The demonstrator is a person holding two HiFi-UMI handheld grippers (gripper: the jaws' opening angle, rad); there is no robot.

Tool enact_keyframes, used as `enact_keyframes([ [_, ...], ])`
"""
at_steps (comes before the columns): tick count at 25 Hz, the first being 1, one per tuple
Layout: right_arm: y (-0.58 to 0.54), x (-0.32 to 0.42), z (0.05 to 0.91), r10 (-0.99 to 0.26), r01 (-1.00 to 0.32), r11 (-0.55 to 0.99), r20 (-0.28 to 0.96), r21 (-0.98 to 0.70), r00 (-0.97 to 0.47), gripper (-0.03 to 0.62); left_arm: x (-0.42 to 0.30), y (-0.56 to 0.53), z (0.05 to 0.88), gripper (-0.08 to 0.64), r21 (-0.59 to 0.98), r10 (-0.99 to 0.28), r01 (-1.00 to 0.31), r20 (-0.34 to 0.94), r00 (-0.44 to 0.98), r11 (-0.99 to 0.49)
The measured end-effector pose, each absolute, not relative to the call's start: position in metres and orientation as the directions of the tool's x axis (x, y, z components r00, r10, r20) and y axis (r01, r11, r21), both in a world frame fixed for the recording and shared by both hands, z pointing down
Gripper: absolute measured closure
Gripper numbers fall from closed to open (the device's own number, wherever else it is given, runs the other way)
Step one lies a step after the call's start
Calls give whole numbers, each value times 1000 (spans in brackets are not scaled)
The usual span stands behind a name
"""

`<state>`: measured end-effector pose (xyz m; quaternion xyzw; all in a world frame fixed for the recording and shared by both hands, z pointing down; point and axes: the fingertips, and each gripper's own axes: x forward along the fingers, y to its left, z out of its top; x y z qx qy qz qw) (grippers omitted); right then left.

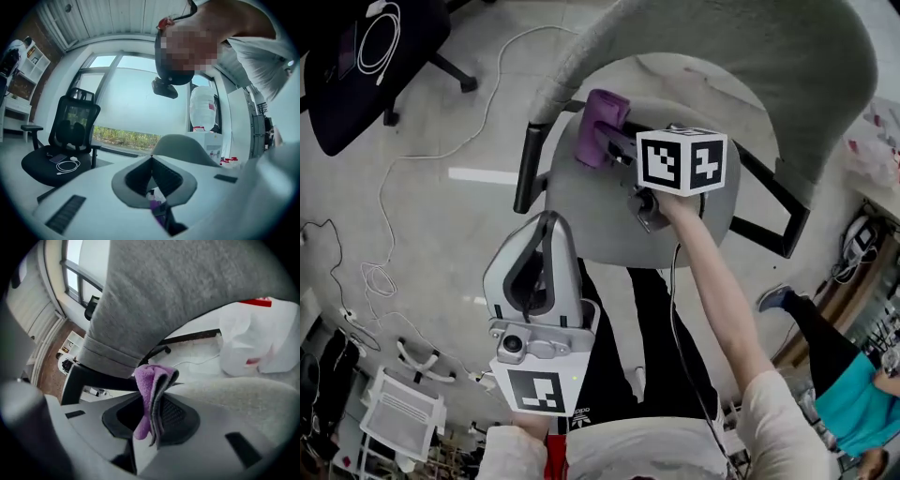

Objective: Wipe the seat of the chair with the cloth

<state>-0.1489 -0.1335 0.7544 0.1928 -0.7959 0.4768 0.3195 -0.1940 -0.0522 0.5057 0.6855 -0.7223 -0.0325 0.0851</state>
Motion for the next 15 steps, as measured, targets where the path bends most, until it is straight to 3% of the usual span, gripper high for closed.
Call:
enact_keyframes([
  [15, -130, -165, 809, 90, -692, 427, 789, -582, -607, 500, -208, -57, 528, 548, 189, -990, -981, 138, -25, 51],
])
